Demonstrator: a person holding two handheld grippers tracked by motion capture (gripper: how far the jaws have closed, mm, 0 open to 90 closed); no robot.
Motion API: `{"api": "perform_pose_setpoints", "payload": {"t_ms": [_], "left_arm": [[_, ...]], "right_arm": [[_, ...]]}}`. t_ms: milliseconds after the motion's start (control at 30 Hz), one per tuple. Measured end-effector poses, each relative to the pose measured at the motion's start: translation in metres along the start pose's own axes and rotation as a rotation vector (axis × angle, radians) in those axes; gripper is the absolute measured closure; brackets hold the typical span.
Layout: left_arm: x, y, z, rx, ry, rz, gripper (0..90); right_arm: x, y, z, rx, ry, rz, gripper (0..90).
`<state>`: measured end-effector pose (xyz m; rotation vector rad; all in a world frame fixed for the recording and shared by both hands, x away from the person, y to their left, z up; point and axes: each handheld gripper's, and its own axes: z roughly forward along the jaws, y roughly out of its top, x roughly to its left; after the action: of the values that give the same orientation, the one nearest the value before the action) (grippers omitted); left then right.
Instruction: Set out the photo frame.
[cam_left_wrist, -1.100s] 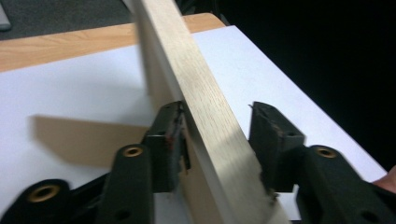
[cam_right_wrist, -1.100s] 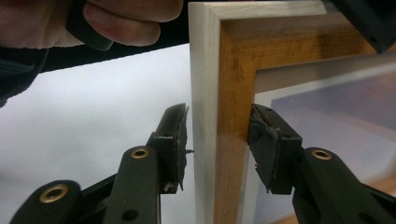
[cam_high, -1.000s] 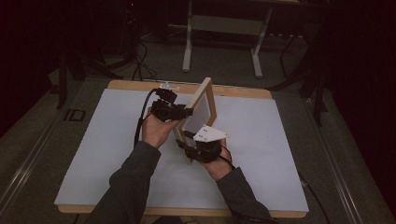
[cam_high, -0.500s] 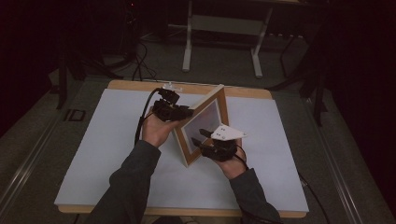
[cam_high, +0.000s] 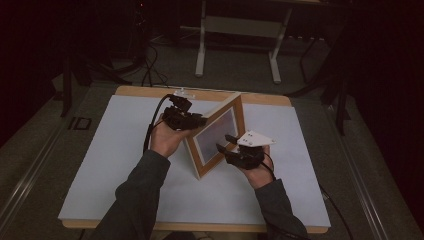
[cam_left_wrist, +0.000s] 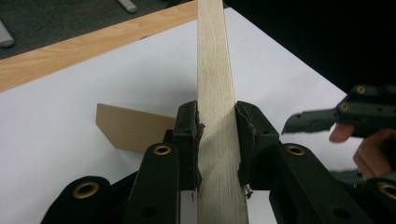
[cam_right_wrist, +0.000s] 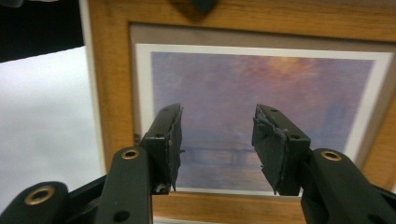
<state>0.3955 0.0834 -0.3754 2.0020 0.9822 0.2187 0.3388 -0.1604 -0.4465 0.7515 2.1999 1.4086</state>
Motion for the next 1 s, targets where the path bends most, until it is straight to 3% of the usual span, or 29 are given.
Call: {"api": "perform_pose_setpoints", "payload": {"t_ms": [300, 867, 1000], "left_arm": [[0.006, -0.001, -0.004, 0.003, -0.021, 0.03, 72.4], [0.018, -0.004, -0.01, 0.004, -0.111, 0.106, 72.3], [0.018, -0.004, -0.012, 0.01, -0.132, 0.14, 72.3]], "right_arm": [[-0.011, 0.0, -0.006, 0.0, -0.031, 0.006, 51.7], [-0.023, 0.0, -0.012, 0.006, -0.057, 0.004, 51.6], [-0.025, 0.0, -0.012, 0.008, -0.06, 0.004, 51.6]]}}
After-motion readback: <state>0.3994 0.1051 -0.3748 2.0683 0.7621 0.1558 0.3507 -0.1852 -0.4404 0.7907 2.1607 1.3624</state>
